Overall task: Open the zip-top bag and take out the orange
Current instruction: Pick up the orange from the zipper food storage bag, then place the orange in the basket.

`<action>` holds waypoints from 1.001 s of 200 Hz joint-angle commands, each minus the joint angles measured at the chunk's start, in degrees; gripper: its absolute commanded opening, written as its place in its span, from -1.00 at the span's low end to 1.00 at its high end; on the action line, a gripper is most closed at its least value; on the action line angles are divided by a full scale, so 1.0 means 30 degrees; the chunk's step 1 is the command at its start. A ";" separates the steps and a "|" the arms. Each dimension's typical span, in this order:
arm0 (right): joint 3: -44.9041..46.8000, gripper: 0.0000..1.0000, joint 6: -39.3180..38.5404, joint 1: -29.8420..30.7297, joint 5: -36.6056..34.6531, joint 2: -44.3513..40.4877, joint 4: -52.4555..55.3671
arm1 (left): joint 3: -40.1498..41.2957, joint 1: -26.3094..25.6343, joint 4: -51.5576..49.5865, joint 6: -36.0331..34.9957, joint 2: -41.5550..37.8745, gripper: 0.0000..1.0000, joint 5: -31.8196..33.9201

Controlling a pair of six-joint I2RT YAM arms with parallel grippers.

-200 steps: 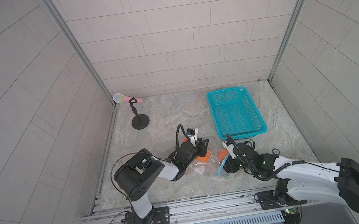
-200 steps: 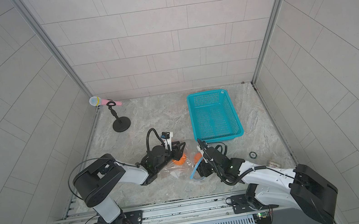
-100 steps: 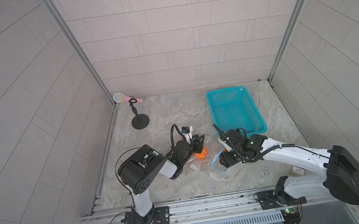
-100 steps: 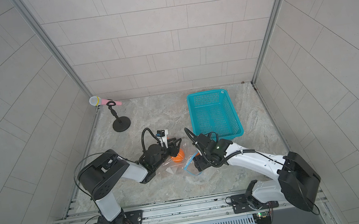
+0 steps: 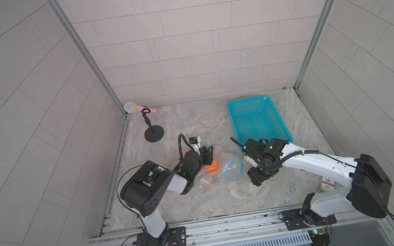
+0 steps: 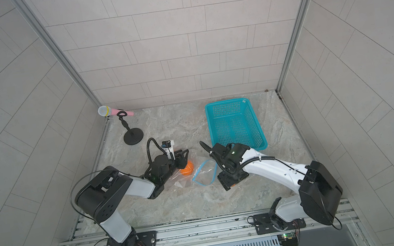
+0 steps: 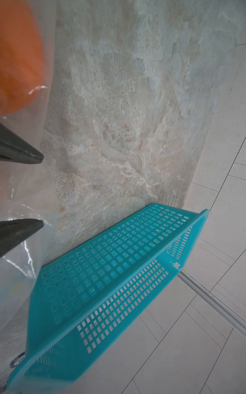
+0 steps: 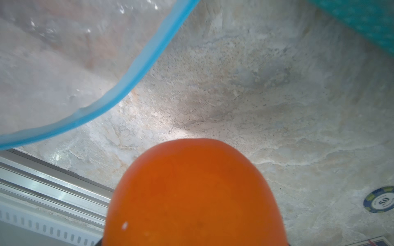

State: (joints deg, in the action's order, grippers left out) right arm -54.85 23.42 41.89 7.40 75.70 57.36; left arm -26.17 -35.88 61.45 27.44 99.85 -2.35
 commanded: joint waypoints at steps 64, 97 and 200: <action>-0.4222 0.13 -0.0798 -0.4391 -0.0079 -0.2571 -0.0920 | 0.0939 -0.0694 -0.2717 0.0202 -0.4160 0.51 -0.1334; -0.5827 0.11 -0.1228 -0.6310 0.1162 0.1715 -0.2652 | -0.0775 -0.1772 -0.6728 -0.1009 -0.7270 0.89 -0.0812; -0.9978 0.12 -0.1834 -0.8317 0.3415 1.0630 -0.3454 | -0.6580 -0.2278 -0.8190 -0.0314 -0.2814 1.00 -0.2554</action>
State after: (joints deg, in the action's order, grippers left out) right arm -83.53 18.57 18.85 14.87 105.01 46.46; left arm -42.35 -42.48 38.94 26.52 90.37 -10.02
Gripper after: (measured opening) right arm 0.731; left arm 0.999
